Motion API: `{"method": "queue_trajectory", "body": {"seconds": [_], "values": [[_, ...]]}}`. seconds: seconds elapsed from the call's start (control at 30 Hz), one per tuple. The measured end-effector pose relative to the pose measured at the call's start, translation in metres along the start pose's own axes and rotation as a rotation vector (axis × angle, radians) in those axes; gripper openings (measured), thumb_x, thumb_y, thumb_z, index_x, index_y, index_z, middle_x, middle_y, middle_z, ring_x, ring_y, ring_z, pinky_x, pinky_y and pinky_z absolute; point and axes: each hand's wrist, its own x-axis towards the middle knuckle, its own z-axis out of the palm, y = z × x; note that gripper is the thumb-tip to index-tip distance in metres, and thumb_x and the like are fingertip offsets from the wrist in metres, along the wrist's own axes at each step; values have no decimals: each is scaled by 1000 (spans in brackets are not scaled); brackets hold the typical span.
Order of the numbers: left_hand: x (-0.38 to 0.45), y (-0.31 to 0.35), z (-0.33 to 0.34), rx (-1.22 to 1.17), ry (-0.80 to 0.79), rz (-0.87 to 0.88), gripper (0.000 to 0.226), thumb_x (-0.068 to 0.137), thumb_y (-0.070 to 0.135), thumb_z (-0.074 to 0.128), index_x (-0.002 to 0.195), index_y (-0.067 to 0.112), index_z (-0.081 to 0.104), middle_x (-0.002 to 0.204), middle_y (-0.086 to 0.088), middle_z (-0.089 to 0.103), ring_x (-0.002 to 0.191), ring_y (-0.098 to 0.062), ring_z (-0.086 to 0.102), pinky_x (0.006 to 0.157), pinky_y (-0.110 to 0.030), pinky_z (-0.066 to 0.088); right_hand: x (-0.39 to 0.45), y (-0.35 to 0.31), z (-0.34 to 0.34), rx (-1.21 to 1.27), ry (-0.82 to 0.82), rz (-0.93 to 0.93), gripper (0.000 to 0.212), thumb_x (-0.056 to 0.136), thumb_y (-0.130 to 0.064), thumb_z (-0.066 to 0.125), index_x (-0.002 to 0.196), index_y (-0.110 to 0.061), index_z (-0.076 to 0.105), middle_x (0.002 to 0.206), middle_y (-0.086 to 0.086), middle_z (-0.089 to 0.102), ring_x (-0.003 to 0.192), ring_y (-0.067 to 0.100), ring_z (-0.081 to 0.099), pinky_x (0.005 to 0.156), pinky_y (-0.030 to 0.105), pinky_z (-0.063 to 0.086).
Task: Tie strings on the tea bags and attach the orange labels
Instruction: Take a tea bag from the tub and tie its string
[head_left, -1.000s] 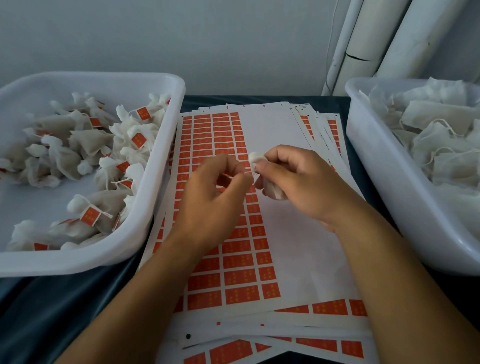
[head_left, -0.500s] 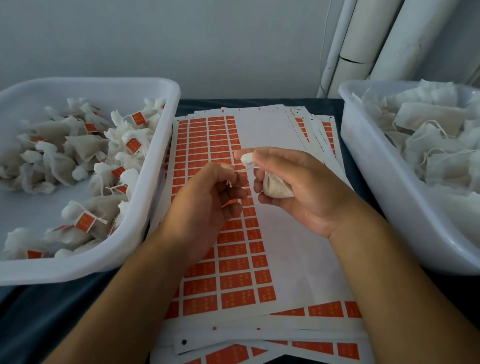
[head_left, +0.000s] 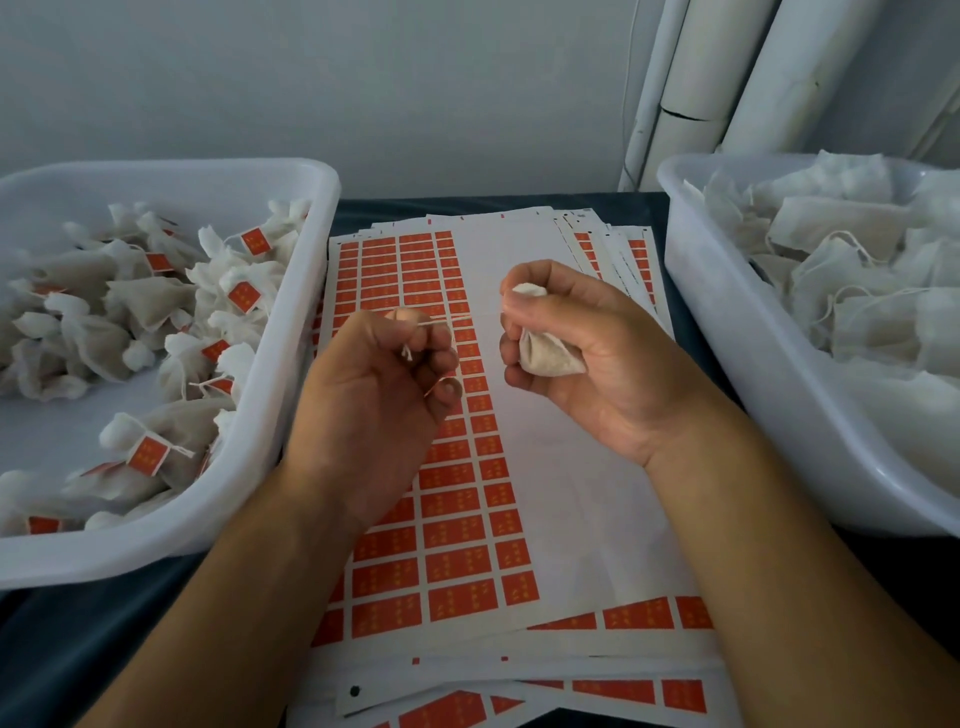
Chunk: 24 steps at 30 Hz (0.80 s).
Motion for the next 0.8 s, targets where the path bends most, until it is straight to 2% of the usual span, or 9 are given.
{"method": "queue_trajectory", "body": {"seconds": [0.1, 0.17, 0.27, 0.37, 0.5, 0.67, 0.8], "values": [[-1, -2, 0, 38, 12, 24, 23, 84, 15, 48, 66, 22, 60, 81, -1, 60, 71, -10, 57, 66, -25, 51, 1, 4, -1, -111, 51, -68, 9, 97, -17, 66, 97, -26, 67, 85, -7, 66, 83, 12, 66, 70, 25, 55], [-1, -3, 0, 69, 17, 18, 24, 85, 16, 47, 66, 23, 60, 81, -1, 60, 71, -11, 57, 66, -26, 51, 2, 7, -2, -223, 87, -106, 16, 93, -19, 72, 108, -26, 69, 91, -10, 66, 88, 12, 66, 75, 25, 55], [0, -2, -1, 46, 4, -1, 22, 84, 18, 48, 66, 23, 59, 80, 0, 59, 71, -11, 57, 65, -26, 51, 1, 8, -1, -323, 84, -127, 27, 92, -21, 74, 117, -28, 70, 93, -19, 69, 91, 6, 69, 74, 22, 57], [-1, -1, -2, 0, 9, -11, 13, 77, 19, 52, 65, 22, 57, 80, 0, 59, 70, -11, 56, 66, -26, 51, 0, 9, 1, -409, 90, -147, 16, 92, -23, 74, 106, -31, 71, 95, -17, 70, 94, 6, 69, 75, 24, 61], [-1, 0, -2, -45, 41, -11, 10, 73, 18, 55, 65, 21, 58, 79, 0, 60, 68, -11, 56, 65, -25, 50, 0, 8, 0, -434, 78, -150, 12, 92, -20, 75, 94, -28, 66, 87, -7, 67, 84, 19, 67, 73, 34, 62], [-1, 0, 0, -104, 36, 17, 13, 74, 17, 56, 63, 21, 61, 77, 1, 60, 69, -9, 56, 66, -24, 50, -1, 6, -2, -454, 48, -164, 16, 91, -20, 75, 91, -30, 63, 78, -14, 62, 73, 8, 62, 61, 20, 54], [-2, -2, 0, -25, 36, 59, 17, 79, 15, 52, 66, 22, 58, 78, 1, 60, 70, -10, 56, 67, -24, 51, 1, 7, -2, -513, 95, -200, 18, 90, -21, 78, 94, -30, 62, 79, -16, 62, 70, 4, 62, 57, 17, 51]]}}
